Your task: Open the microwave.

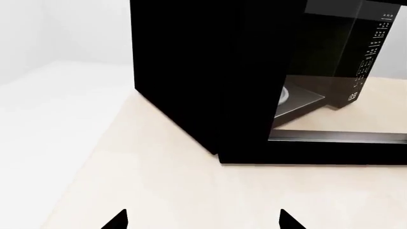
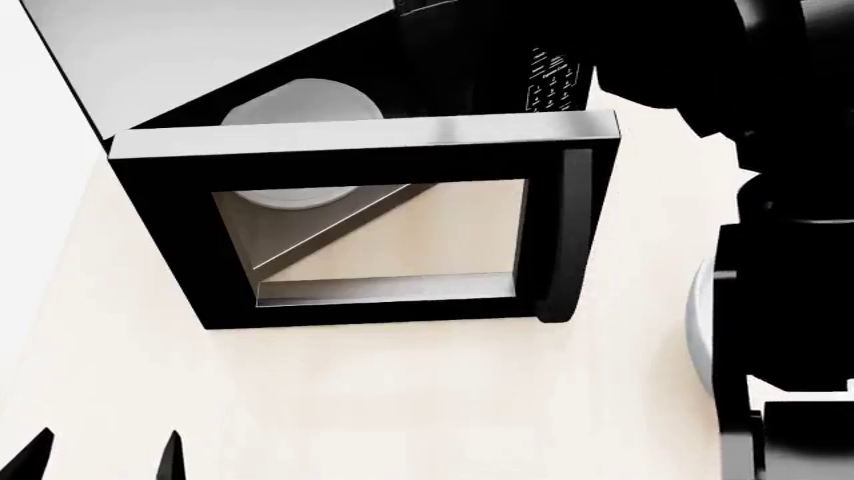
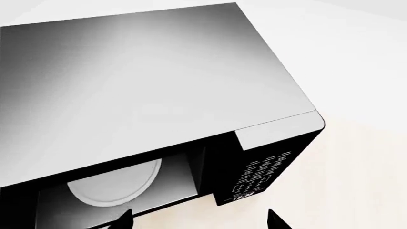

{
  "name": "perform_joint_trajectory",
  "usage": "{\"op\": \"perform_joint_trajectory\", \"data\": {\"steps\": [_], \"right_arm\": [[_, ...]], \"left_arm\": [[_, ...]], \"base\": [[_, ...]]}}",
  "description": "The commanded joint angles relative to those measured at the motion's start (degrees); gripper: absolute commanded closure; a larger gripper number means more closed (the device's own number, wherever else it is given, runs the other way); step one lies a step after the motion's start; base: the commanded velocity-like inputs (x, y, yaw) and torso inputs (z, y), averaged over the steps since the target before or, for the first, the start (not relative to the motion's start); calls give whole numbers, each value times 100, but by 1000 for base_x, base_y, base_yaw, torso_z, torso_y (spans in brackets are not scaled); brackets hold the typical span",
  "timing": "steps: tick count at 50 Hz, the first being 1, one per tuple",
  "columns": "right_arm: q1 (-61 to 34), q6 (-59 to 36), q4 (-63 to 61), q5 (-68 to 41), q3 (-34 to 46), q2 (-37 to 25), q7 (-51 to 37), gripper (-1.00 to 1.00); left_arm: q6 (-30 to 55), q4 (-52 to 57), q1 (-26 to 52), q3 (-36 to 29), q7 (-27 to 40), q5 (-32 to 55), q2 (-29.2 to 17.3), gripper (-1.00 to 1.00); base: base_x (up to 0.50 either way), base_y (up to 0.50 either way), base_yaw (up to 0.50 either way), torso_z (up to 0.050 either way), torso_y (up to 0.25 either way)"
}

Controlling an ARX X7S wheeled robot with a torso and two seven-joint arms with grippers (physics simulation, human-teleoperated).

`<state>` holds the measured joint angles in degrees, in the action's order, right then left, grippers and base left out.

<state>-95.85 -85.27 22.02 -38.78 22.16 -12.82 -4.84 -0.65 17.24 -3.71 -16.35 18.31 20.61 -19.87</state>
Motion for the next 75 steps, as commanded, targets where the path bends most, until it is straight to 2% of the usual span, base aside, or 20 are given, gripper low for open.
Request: {"op": "perform_joint_trajectory", "data": {"steps": [1,20,35,45,67,75], "right_arm": [[55,86,272,-48,116,16,59,-100],[152,-87,276,-222,287,-101,105,-100],[128,-374,166,-554,264,-189,-203,-100],[264,-406,48,-1345,285,-355,-854,-100],[347,-373,93,-2110,514,-576,-1273,-100],[258,-417,84,-2965,706,-726,-1893,-100]], "left_arm": [[-9,3,1,-3,23,12,-13,-100],[-14,-62,46,-18,44,38,-19,-100],[-22,-43,40,-46,60,49,-35,-100],[-22,-6,25,-52,84,55,-58,-100],[-26,-6,33,-76,116,74,-79,-100],[-33,-5,34,-94,121,75,-84,-100]], "base": [[0,0,0,0,0],[0,0,0,0,0],[0,0,0,0,0],[0,0,0,0,0],[0,0,0,0,0],[0,0,0,0,0]]}}
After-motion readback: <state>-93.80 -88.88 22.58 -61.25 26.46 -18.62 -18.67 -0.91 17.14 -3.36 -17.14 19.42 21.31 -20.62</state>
